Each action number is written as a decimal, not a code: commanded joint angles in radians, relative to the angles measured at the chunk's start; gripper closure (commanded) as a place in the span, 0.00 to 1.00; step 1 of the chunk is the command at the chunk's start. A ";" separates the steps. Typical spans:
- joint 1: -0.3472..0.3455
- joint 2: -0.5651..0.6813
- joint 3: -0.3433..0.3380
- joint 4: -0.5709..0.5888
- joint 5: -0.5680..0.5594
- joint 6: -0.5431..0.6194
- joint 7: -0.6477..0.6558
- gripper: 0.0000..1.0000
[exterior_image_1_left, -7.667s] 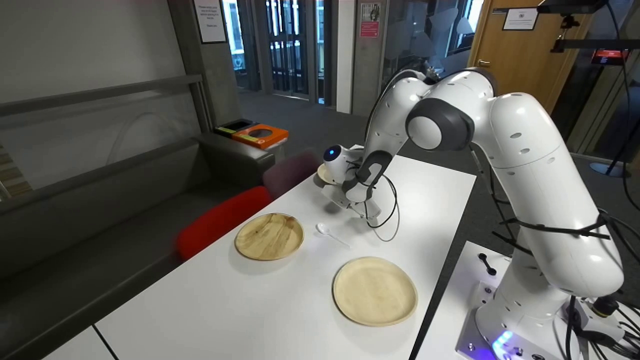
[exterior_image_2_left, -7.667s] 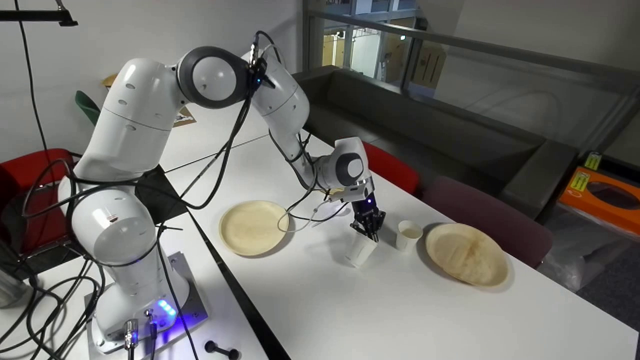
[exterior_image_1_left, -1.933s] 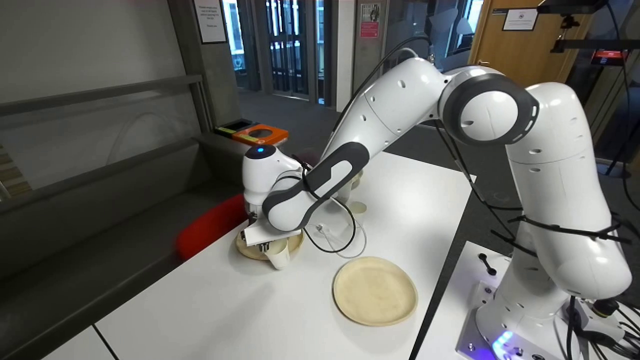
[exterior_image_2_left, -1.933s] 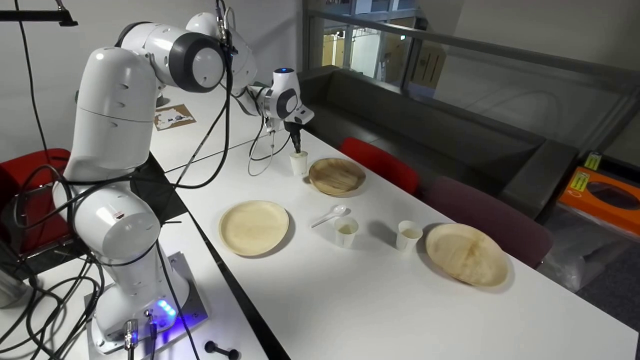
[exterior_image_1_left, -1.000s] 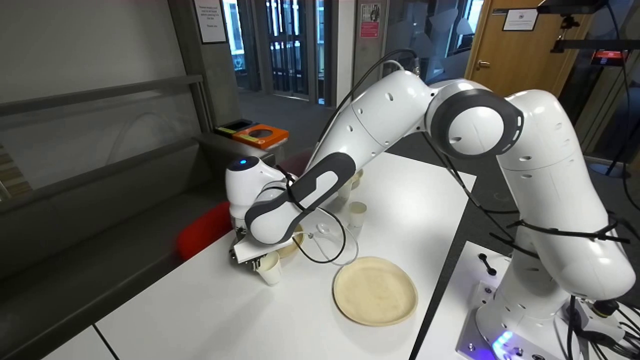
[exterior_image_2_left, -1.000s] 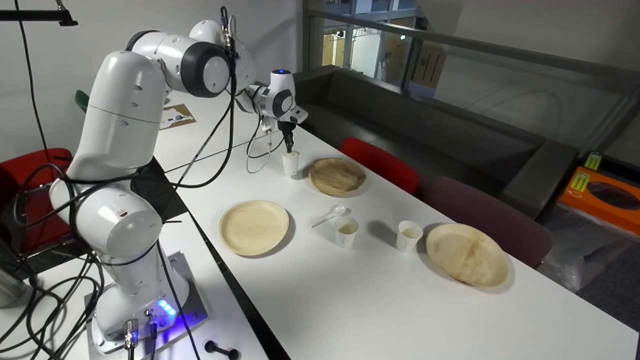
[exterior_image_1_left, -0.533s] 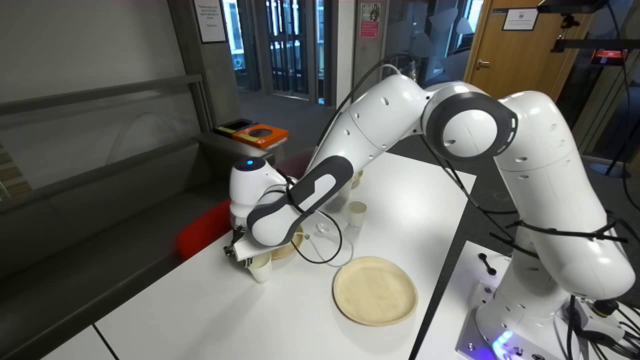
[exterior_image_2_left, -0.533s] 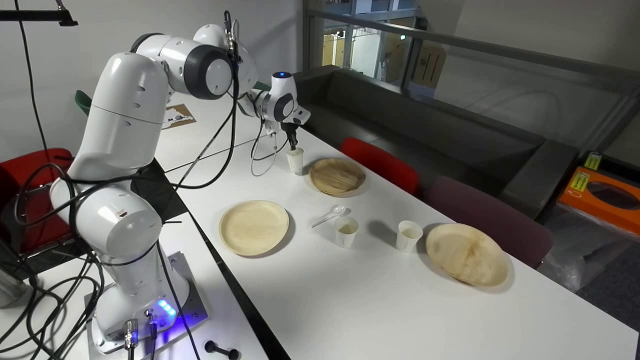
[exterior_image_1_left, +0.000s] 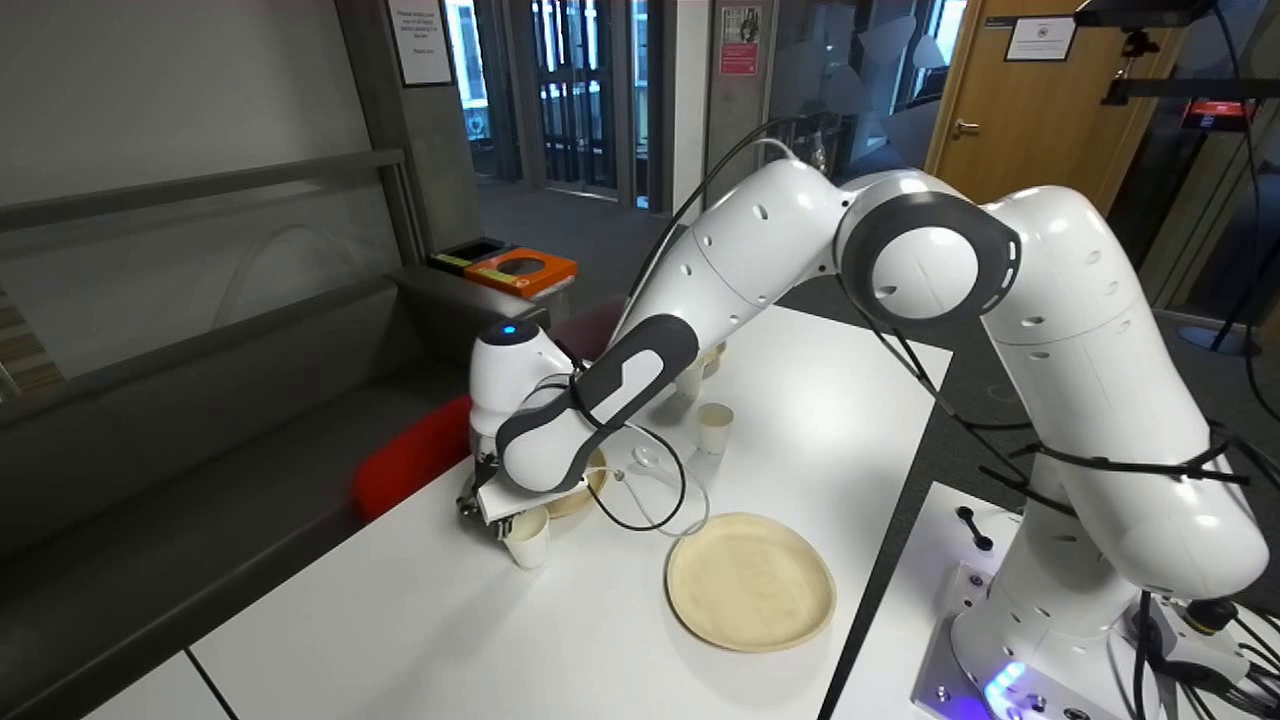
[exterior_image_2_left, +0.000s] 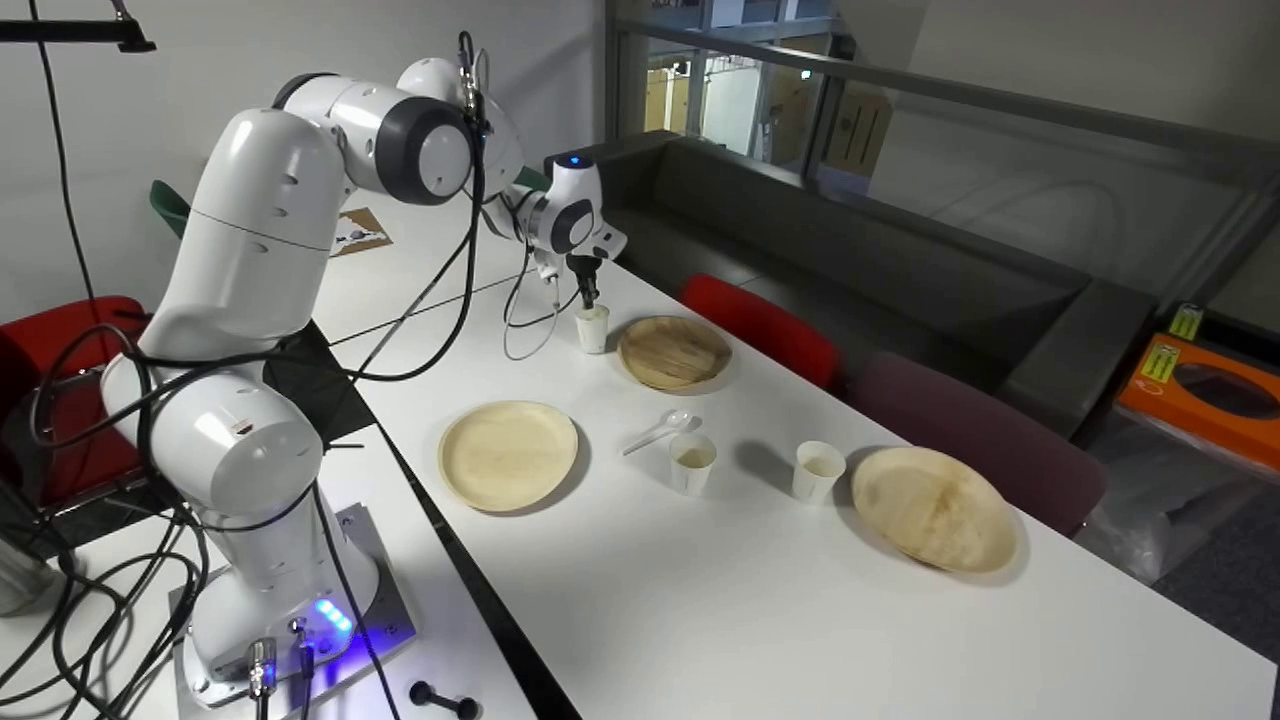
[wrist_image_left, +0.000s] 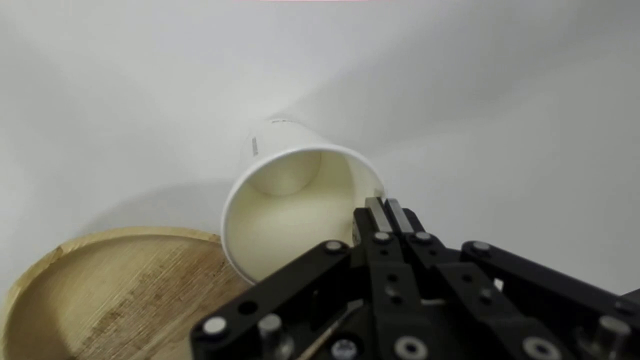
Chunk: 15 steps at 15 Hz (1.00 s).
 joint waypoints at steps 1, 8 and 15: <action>-0.003 0.015 -0.002 0.004 0.040 0.026 -0.057 0.99; 0.002 0.014 -0.002 -0.002 0.045 0.036 -0.068 0.99; -0.009 -0.034 0.020 -0.038 0.071 0.046 -0.101 0.99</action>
